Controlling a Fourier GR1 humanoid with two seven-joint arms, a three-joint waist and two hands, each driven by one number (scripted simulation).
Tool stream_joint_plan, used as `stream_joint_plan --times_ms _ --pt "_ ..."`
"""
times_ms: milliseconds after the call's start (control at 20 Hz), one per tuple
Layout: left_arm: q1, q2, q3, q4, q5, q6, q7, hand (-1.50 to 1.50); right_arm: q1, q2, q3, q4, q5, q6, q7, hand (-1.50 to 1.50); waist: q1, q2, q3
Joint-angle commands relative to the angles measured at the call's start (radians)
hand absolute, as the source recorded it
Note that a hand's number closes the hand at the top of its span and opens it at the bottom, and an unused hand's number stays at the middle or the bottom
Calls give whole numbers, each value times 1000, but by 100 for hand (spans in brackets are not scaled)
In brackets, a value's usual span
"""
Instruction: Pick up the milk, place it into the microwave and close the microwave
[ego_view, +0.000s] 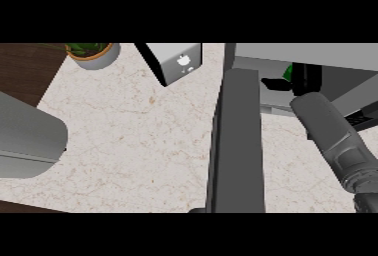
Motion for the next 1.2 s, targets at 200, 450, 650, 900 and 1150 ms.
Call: stream_joint_plan --times_ms 200,450,650,900,1150 --pt "-33 15 -53 26 6 -41 12 -150 14 57 -52 -28 -60 139 -113 -150 -25 -9 1" --pt "-17 -21 -109 53 -27 -97 -26 -150 17 48 -114 -42 -128 281 -175 -150 -40 -13 0" --pt "-34 -31 -122 40 -17 -93 -31 -150 48 64 -170 -48 -191 384 -236 -150 -58 -27 -1" --pt "8 -63 -175 37 -73 -144 -63 -150 92 81 -212 -36 -242 512 -282 -150 -77 -40 -4" --pt "-2 -102 -235 3 -67 -109 -15 150 177 122 -258 -46 -302 607 -369 -150 -98 -50 -4"
